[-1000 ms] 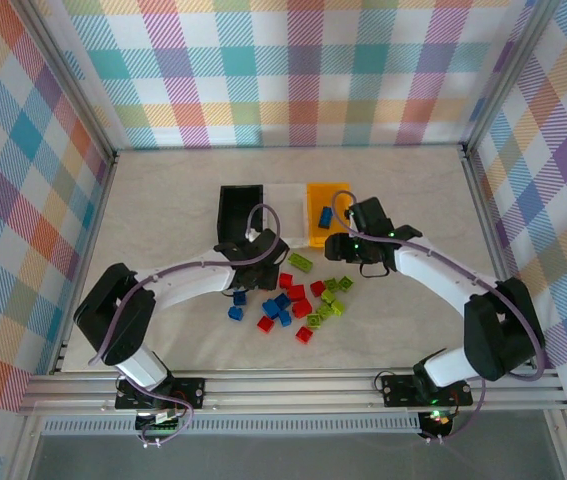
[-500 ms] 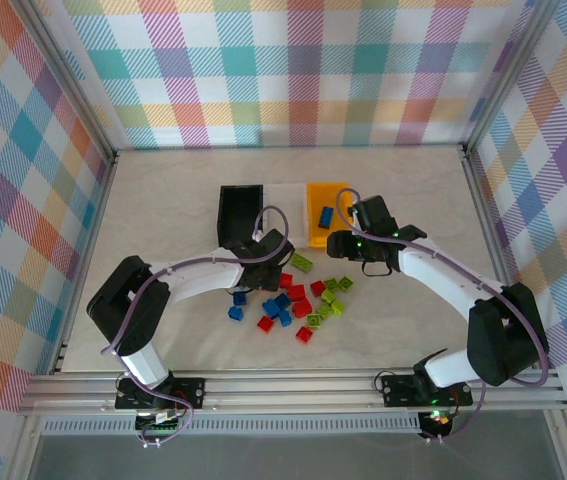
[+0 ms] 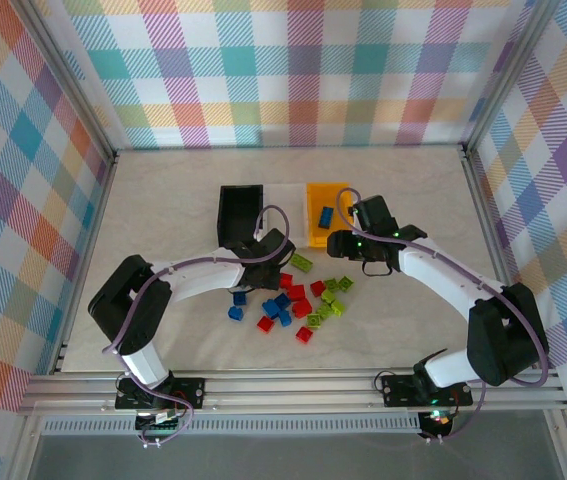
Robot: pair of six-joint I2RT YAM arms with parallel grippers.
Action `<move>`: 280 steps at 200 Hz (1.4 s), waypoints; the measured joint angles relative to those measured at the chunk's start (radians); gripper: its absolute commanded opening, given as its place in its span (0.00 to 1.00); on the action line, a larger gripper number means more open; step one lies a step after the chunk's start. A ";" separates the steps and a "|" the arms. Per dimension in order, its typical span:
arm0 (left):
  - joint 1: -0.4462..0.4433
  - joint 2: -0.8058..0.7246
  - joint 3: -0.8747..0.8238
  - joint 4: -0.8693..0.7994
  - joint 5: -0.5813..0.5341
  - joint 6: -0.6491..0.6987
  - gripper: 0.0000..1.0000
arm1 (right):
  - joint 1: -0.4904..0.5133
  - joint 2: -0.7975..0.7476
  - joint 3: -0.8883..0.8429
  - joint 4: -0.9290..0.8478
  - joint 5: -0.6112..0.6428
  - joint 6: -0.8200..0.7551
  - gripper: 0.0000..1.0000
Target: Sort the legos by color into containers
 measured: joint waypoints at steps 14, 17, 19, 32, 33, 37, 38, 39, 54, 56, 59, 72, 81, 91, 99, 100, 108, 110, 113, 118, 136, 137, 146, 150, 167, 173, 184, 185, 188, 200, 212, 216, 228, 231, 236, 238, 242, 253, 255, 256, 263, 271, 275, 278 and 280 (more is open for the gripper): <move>0.000 -0.004 0.000 -0.001 0.005 -0.003 0.32 | -0.002 0.000 0.000 0.001 0.000 0.000 0.61; 0.000 -0.006 0.000 -0.002 0.006 -0.005 0.31 | -0.003 0.000 0.000 0.001 0.000 0.000 0.61; 0.000 -0.007 0.000 -0.002 0.008 -0.006 0.31 | -0.003 0.000 0.000 0.001 0.000 0.000 0.61; 0.000 -0.014 0.000 -0.006 0.014 -0.013 0.30 | -0.003 0.000 -0.002 0.001 0.000 0.000 0.61; 0.000 -0.015 0.000 -0.006 0.014 -0.014 0.30 | -0.003 0.000 -0.002 0.001 0.000 0.000 0.61; 0.000 -0.018 -0.001 -0.008 0.017 -0.015 0.30 | -0.003 0.000 -0.003 0.001 0.000 0.000 0.61; 0.000 -0.019 -0.001 -0.008 0.018 -0.016 0.30 | -0.003 0.000 -0.003 0.001 0.000 0.000 0.61; 0.000 -0.019 -0.001 -0.008 0.018 -0.017 0.30 | -0.003 0.000 -0.003 0.001 0.000 0.000 0.61; 0.000 -0.039 -0.004 -0.010 0.027 -0.023 0.28 | -0.003 0.000 -0.007 0.002 0.000 0.000 0.61; 0.000 -0.043 -0.004 -0.011 0.029 -0.023 0.27 | -0.003 0.000 -0.008 0.002 0.000 0.000 0.61; 0.000 -0.048 -0.004 -0.013 0.030 -0.024 0.27 | -0.003 0.000 -0.009 0.002 0.000 0.000 0.61; 0.000 -0.068 -0.004 -0.016 0.033 -0.027 0.25 | -0.003 0.000 -0.012 0.004 0.000 0.000 0.61; 0.000 -0.078 -0.004 -0.016 0.033 -0.027 0.24 | -0.003 0.000 -0.013 0.005 0.000 0.000 0.61; 0.002 -0.086 -0.004 -0.021 0.035 -0.030 0.23 | -0.003 0.000 -0.013 0.007 -0.001 0.000 0.61; 0.003 -0.090 -0.004 -0.027 0.038 -0.031 0.23 | -0.003 0.000 -0.013 0.009 -0.002 0.000 0.61; 0.003 -0.091 -0.004 -0.027 0.039 -0.031 0.23 | -0.003 0.000 -0.013 0.009 -0.002 0.000 0.61; 0.005 -0.094 -0.004 -0.031 0.040 -0.031 0.22 | -0.003 0.000 -0.013 0.011 -0.003 0.000 0.61; 0.006 -0.095 -0.005 -0.032 0.040 -0.032 0.22 | -0.003 0.000 -0.013 0.011 -0.003 0.000 0.61; 0.009 -0.097 -0.005 -0.032 0.040 -0.034 0.22 | -0.003 0.000 -0.013 0.012 -0.003 0.000 0.61; 0.011 -0.101 -0.005 -0.033 0.043 -0.034 0.22 | -0.003 0.000 -0.013 0.013 -0.003 0.000 0.61; 0.026 -0.121 -0.008 -0.034 0.053 -0.037 0.21 | -0.003 0.000 -0.013 0.013 -0.003 0.000 0.61; 0.027 -0.123 -0.008 -0.035 0.054 -0.038 0.21 | -0.003 0.000 -0.013 0.013 -0.003 0.000 0.61; 0.039 -0.136 -0.008 -0.037 0.056 -0.038 0.21 | -0.003 0.000 -0.013 0.013 -0.003 0.000 0.61; 0.044 -0.142 -0.008 -0.039 0.056 -0.038 0.21 | -0.003 0.000 -0.013 0.013 -0.003 0.000 0.61; 0.070 -0.166 -0.008 -0.045 0.056 -0.037 0.21 | -0.004 -0.001 -0.013 0.013 -0.003 0.000 0.61; 0.081 -0.176 -0.008 -0.051 0.055 -0.037 0.21 | -0.004 -0.001 -0.013 0.013 -0.003 0.000 0.61; 0.102 -0.190 -0.008 -0.061 0.055 -0.037 0.21 | -0.004 -0.002 -0.013 0.013 -0.003 0.000 0.61; 0.104 -0.191 -0.008 -0.061 0.055 -0.037 0.21 | -0.004 -0.002 -0.013 0.013 -0.003 0.000 0.61; 0.111 -0.196 -0.008 -0.063 0.055 -0.037 0.21 | -0.004 -0.003 -0.013 0.013 -0.003 0.000 0.61; 0.136 -0.207 -0.001 -0.073 0.052 -0.036 0.21 | -0.004 -0.004 -0.013 0.013 -0.003 0.000 0.61; 0.166 -0.211 0.016 -0.086 0.045 -0.030 0.21 | -0.005 -0.006 -0.013 0.014 -0.004 0.000 0.61; 0.178 -0.211 0.023 -0.087 0.044 -0.029 0.22 | -0.005 -0.008 -0.013 0.014 -0.004 0.001 0.61; 0.216 -0.211 0.050 -0.088 0.039 -0.022 0.22 | -0.006 -0.009 -0.013 0.015 -0.004 0.001 0.61; 0.224 -0.211 0.058 -0.088 0.038 -0.022 0.22 | -0.006 -0.009 -0.013 0.015 -0.003 0.001 0.61; 0.240 -0.211 0.073 -0.089 0.036 -0.019 0.22 | -0.008 -0.009 -0.013 0.015 -0.004 0.001 0.61; 0.246 -0.210 0.080 -0.088 0.035 -0.018 0.22 | -0.008 -0.009 -0.013 0.015 -0.004 0.002 0.61; 0.257 -0.208 0.094 -0.087 0.034 -0.017 0.22 | -0.008 -0.010 -0.013 0.015 -0.004 0.002 0.61; 0.286 -0.192 0.143 -0.089 0.029 -0.011 0.22 | -0.009 -0.010 -0.013 0.015 -0.003 0.004 0.61; 0.290 -0.188 0.150 -0.090 0.029 -0.010 0.22 | -0.009 -0.010 -0.013 0.015 -0.004 0.004 0.61; 0.293 -0.185 0.158 -0.091 0.028 -0.010 0.22 | -0.009 -0.010 -0.013 0.015 -0.004 0.003 0.61; 0.305 -0.165 0.192 -0.088 0.027 -0.003 0.22 | -0.009 -0.010 -0.013 0.015 -0.004 0.004 0.61; 0.320 -0.133 0.239 -0.088 0.027 0.005 0.23 | -0.009 -0.010 -0.013 0.015 -0.004 0.004 0.61; 0.327 -0.112 0.262 -0.086 0.027 0.008 0.25 | -0.010 -0.010 -0.013 0.014 -0.003 0.003 0.62; 0.331 -0.100 0.278 -0.085 0.027 0.008 0.26 | -0.010 -0.010 -0.013 0.014 -0.003 0.004 0.62; 0.335 -0.088 0.290 -0.084 0.027 0.011 0.26 | -0.010 -0.010 -0.013 0.014 -0.004 0.004 0.62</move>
